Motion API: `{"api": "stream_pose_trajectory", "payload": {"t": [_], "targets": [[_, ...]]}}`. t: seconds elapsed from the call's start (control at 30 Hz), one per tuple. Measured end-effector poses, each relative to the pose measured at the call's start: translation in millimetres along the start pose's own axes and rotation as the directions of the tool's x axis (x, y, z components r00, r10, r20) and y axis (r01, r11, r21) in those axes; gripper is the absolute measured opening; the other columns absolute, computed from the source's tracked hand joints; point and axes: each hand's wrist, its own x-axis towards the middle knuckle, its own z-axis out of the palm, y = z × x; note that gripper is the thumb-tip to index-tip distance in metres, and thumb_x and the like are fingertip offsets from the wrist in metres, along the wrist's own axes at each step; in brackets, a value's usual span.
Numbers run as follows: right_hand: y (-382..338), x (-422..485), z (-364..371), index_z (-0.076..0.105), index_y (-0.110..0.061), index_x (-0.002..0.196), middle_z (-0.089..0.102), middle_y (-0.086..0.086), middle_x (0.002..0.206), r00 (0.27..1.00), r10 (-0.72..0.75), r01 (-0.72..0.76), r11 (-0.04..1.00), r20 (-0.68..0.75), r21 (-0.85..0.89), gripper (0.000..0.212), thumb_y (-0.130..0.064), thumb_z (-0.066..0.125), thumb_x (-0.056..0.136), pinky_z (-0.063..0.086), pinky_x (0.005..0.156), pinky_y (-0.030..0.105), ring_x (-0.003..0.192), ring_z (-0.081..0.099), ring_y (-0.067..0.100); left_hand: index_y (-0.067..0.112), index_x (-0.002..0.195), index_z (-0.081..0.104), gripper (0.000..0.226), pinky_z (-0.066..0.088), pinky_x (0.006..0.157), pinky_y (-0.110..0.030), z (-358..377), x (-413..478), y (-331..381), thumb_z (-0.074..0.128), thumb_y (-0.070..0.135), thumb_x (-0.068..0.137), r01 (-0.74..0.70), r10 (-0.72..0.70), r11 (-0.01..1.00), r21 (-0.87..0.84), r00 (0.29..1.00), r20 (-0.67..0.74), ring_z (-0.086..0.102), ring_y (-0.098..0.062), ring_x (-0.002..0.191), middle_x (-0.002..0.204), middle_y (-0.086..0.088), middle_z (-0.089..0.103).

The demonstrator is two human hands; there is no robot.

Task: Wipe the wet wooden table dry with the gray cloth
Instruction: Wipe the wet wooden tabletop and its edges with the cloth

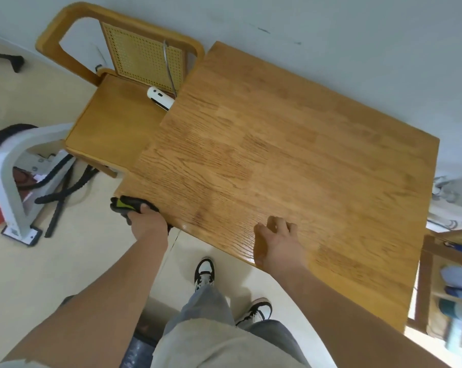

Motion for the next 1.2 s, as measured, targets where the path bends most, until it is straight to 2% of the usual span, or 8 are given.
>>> {"api": "stream_pose_trajectory", "payload": {"t": [0.17,0.3,0.4,0.7,0.83,0.93,1.03,1.2], "targets": [[14.9,-1.9,9.6,0.035,-0.045,0.15,0.018,-0.005,0.158,0.999,-0.036,0.038,0.998,-0.025,0.052,0.069,-0.041,0.069,0.091,0.057,0.084,0.042,0.146,0.015,0.027,0.005,0.158,0.021,0.057,0.037,0.112,-0.047,29.2,-62.3,-15.5,0.032,0.036,0.112,0.116,-0.11,0.987,-0.109,0.992,0.059,0.049,-0.04,0.136,0.152,-0.024,0.046],[44.2,-18.5,13.6,0.051,-0.034,0.14,0.038,-0.006,0.152,0.975,-0.094,0.143,0.959,-0.201,0.245,0.047,-0.026,0.051,0.094,0.055,0.085,0.041,0.144,0.033,0.024,-0.004,0.145,0.036,0.047,0.04,0.091,-0.043,40.8,-134.6,-45.4,0.034,0.03,0.112,0.03,-0.031,1.0,0.009,0.991,0.134,0.054,-0.047,0.126,0.141,-0.03,0.054],[83.8,-48.2,26.2,0.054,-0.029,0.146,0.044,-0.004,0.152,0.974,-0.051,0.115,0.951,-0.219,0.287,0.046,-0.024,0.048,0.1,0.052,0.098,0.041,0.141,0.038,0.022,-0.005,0.139,0.043,0.046,0.044,0.095,-0.044,52.6,-180.5,-72.4,0.033,0.031,0.112,0.005,-0.015,0.999,0.053,0.979,0.204,0.056,-0.045,0.123,0.135,-0.029,0.058],[207.6,-131.7,76.1,0.076,-0.026,0.108,0.069,-0.008,0.111,0.98,0.178,-0.073,0.751,-0.094,0.656,0.03,-0.012,0.051,0.099,0.048,0.089,0.03,0.101,0.059,0.013,-0.004,0.128,0.052,0.035,0.048,0.096,-0.043,101.2,-341.2,-146.9,0.043,0.024,0.109,-0.132,0.006,0.963,0.234,0.881,0.474,0.061,-0.041,0.116,0.128,-0.025,0.063],[262.7,-162.0,86.2,0.073,-0.022,0.094,0.073,-0.008,0.094,0.929,0.37,-0.21,0.555,-0.012,0.805,0.021,-0.017,0.054,0.101,0.049,0.08,0.029,0.091,0.066,0.017,-0.004,0.128,0.055,0.033,0.049,0.092,-0.035,116.9,-411.4,-160.8,0.045,0.019,0.106,-0.224,-0.018,0.923,0.313,0.787,0.617,0.062,-0.036,0.117,0.129,-0.022,0.064],[298.4,-177.6,93.8,0.066,-0.012,0.092,0.07,0.002,0.084,0.828,0.549,-0.325,0.296,0.119,0.898,0.024,-0.033,0.057,0.096,0.054,0.076,0.037,0.075,0.061,0.022,-0.002,0.127,0.058,0.031,0.055,0.094,-0.039,137.0,-454.1,-150.3,0.047,0.017,0.105,-0.194,-0.084,0.932,0.308,0.708,0.701,0.065,-0.037,0.111,0.126,-0.02,0.065],[317.4,-191.1,94.4,0.059,-0.008,0.1,0.065,0.01,0.082,0.769,0.529,-0.432,0.018,0.359,0.902,0.039,-0.047,0.053,0.099,0.052,0.06,0.035,0.067,0.057,0.026,0.003,0.126,0.054,0.026,0.053,0.096,-0.041,156.6,-487.5,-127.7,0.045,0.018,0.106,-0.24,-0.131,0.902,0.36,0.641,0.756,0.062,-0.034,0.113,0.122,-0.016,0.062],[311.2,-190.0,94.9,0.057,-0.011,0.108,0.073,0.023,0.097,0.715,0.589,-0.306,-0.22,0.377,0.926,0.041,-0.05,0.047,0.1,0.063,0.066,0.039,0.072,0.069,0.028,0.008,0.119,0.063,0.035,0.06,0.09,-0.046,166.8,-490.5,-114.1,0.052,0.037,0.103,-0.373,-0.208,0.812,0.45,0.535,0.819,0.074,-0.033,0.093,0.103,-0.012,0.076]]}}
